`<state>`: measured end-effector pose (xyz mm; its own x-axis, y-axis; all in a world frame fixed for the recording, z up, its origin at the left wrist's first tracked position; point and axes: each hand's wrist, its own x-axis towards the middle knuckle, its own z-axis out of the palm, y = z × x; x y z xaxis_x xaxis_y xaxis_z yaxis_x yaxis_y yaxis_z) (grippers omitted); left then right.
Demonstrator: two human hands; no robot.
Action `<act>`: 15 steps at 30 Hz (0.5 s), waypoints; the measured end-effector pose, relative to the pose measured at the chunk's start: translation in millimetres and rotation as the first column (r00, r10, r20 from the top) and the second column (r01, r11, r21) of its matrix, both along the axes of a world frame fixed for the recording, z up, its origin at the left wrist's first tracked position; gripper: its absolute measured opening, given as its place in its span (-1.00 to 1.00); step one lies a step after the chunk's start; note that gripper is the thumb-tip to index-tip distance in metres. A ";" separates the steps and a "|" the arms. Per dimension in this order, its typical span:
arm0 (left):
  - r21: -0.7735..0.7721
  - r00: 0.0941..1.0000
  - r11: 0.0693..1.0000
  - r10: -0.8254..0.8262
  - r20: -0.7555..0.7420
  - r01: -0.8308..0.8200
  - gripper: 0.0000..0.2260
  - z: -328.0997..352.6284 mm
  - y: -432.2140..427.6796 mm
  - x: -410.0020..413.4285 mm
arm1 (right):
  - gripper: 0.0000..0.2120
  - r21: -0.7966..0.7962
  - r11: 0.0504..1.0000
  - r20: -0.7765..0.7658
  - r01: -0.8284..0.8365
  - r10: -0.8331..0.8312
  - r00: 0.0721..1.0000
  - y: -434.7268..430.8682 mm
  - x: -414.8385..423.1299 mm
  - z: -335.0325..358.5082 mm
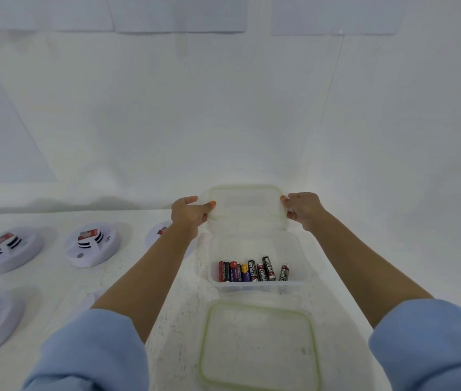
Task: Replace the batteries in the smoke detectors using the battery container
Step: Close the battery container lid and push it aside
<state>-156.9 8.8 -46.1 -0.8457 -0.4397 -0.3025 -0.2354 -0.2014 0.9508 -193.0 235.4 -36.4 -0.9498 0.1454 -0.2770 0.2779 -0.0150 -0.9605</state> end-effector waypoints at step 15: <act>0.097 0.987 0.982 -0.163 0.013 0.161 -0.45 10.4 -7.6 7.0 | -0.80 -0.083 0.993 0.123 -0.081 0.091 0.988 5.8 1.8 6.4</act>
